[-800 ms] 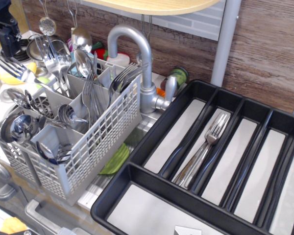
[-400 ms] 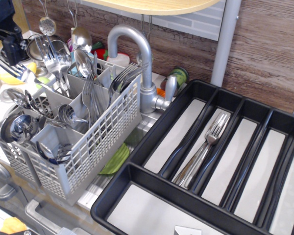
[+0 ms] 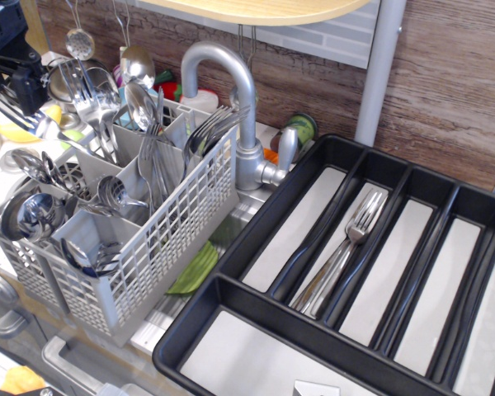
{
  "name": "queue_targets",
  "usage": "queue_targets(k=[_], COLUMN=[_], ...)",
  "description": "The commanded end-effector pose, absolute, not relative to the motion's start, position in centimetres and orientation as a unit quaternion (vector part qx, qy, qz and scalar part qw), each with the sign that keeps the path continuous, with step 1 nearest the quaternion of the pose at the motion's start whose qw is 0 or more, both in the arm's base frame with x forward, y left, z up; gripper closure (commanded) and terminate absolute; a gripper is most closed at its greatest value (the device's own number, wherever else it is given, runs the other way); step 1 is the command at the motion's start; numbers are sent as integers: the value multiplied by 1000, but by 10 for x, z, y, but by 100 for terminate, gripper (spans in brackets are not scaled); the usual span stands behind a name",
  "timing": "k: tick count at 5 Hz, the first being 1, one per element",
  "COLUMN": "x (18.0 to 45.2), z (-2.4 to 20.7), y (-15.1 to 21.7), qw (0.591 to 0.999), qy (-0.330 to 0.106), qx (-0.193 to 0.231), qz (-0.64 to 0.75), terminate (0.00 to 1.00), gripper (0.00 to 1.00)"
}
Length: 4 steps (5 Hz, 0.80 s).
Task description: Put fork from basket to tray
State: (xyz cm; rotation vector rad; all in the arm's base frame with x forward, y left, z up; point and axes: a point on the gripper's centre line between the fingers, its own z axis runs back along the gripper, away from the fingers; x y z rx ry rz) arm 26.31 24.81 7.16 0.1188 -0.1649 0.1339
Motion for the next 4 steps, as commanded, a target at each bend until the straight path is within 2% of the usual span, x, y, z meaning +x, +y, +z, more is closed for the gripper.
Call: queue_targets(k=[1, 3, 4], x=[262, 263, 262], z=[82, 82, 100], y=[251, 249, 243], qw=[991, 993, 991], qy=[-94, -88, -82], qx=[63, 48, 77], qz=[66, 70, 76], terminate=[0, 0, 0], gripper=[100, 100, 100])
